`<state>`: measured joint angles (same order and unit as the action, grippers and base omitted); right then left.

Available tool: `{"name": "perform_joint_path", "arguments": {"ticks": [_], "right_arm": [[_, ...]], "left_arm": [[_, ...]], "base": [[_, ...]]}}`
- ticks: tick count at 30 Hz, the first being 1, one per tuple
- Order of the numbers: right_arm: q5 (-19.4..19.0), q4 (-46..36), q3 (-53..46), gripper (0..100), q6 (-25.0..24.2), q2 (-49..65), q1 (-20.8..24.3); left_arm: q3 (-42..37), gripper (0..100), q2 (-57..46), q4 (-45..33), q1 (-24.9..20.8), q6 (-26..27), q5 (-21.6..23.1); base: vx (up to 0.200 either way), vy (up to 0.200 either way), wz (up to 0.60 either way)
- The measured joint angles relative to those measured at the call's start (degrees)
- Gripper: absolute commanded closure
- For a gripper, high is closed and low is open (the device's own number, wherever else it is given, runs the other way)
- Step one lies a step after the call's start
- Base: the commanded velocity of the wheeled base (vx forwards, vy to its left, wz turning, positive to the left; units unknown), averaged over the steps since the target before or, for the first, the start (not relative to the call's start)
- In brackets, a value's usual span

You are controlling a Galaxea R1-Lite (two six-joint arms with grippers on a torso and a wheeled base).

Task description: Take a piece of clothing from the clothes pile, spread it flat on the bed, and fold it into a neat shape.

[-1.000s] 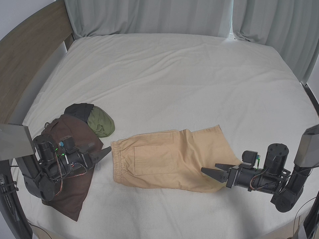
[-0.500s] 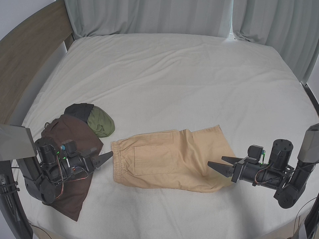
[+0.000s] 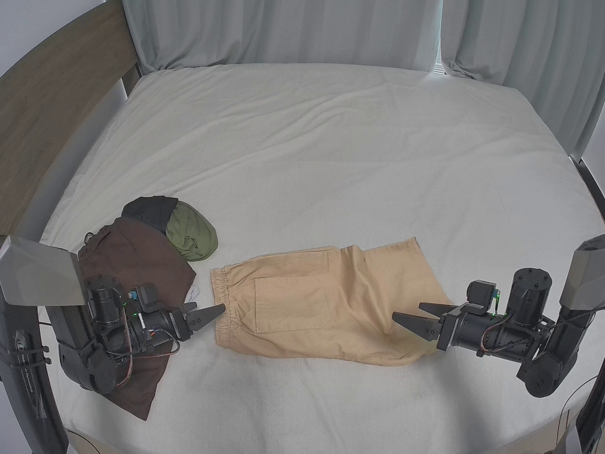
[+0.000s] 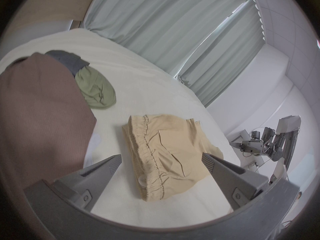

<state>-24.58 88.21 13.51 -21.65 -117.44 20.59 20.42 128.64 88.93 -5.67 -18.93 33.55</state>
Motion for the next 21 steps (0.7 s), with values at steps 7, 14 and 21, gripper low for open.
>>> {"name": "perform_joint_path", "arguments": {"ticks": [7, 14, 21], "right_arm": [[0.0, 0.02, 0.02, 0, 0.04, -0.5, 0.13], [0.0, 0.0, 0.11, 0, 0.01, -0.99, -0.04], [0.0, 0.0, 0.11, 0, 0.17, -1.16, 0.11]], "left_arm": [[0.33, 0, 3.54, 0.0, -0.61, -1.12, -0.55], [1.02, 0, 7.41, 0.0, -1.4, -1.18, -0.82], [2.62, 0, 10.42, 0.02, -2.51, -5.75, -2.86]], "base": [[0.0, 0.0, 0.0], [0.0, 0.0, 0.0], [0.0, 0.0, 0.0]]}}
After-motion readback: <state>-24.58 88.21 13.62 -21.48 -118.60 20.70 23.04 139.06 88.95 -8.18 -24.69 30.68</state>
